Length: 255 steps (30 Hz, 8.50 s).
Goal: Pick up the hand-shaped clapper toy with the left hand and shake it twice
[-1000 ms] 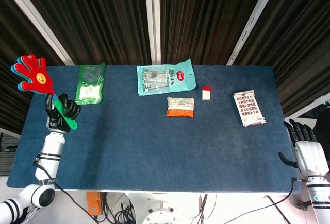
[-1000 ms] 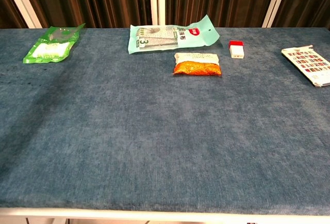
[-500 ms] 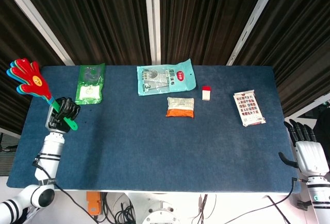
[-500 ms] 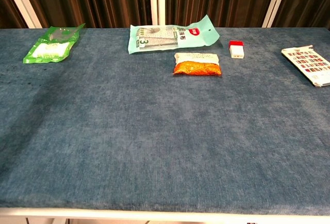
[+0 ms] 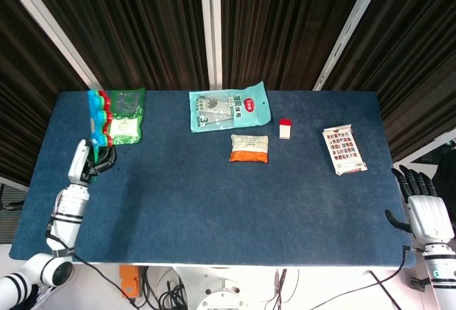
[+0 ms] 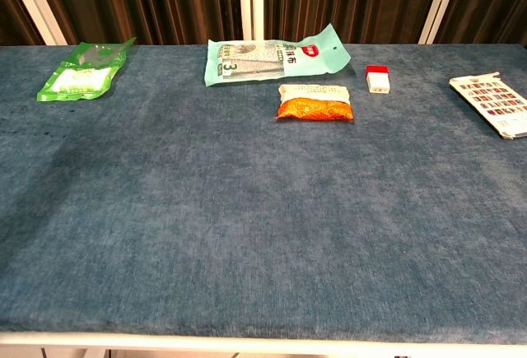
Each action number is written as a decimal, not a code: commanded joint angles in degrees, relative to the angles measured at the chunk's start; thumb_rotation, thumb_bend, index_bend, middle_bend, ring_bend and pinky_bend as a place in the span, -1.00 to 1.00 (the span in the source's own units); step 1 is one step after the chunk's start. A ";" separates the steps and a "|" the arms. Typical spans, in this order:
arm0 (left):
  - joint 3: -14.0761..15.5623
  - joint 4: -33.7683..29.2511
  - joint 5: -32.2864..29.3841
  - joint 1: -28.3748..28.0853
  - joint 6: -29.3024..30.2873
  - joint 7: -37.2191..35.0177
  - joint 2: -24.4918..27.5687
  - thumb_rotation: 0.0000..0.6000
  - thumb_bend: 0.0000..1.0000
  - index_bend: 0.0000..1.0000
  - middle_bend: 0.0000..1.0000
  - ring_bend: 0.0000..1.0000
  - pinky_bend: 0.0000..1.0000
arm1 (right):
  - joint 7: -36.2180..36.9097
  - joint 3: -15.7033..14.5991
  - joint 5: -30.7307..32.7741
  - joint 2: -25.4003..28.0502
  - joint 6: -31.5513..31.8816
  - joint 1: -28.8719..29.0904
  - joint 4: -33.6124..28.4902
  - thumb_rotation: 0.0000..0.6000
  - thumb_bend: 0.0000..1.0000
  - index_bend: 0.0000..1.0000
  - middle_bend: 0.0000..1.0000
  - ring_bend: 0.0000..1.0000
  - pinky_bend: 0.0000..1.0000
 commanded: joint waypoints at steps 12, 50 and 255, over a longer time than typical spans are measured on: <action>9.15 3.41 3.75 -5.17 -6.47 32.91 1.54 1.00 0.83 1.00 1.00 1.00 1.00 | -0.07 -0.01 -0.03 0.08 0.01 0.02 -0.19 1.00 -0.59 -1.00 -1.00 -1.00 -1.00; 15.57 -4.03 -12.34 -17.03 -31.82 57.43 10.38 1.00 0.87 1.00 1.00 1.00 1.00 | 1.03 -0.07 0.58 -0.28 -0.94 0.15 0.88 1.00 -0.58 -1.00 -1.00 -1.00 -1.00; 18.78 -8.34 1.27 7.87 11.59 60.39 13.45 0.56 -0.60 -1.00 -1.00 -1.00 -1.00 | 0.34 0.14 1.27 -1.42 -1.70 0.46 0.77 1.00 -0.58 -1.00 -1.00 -1.00 -1.00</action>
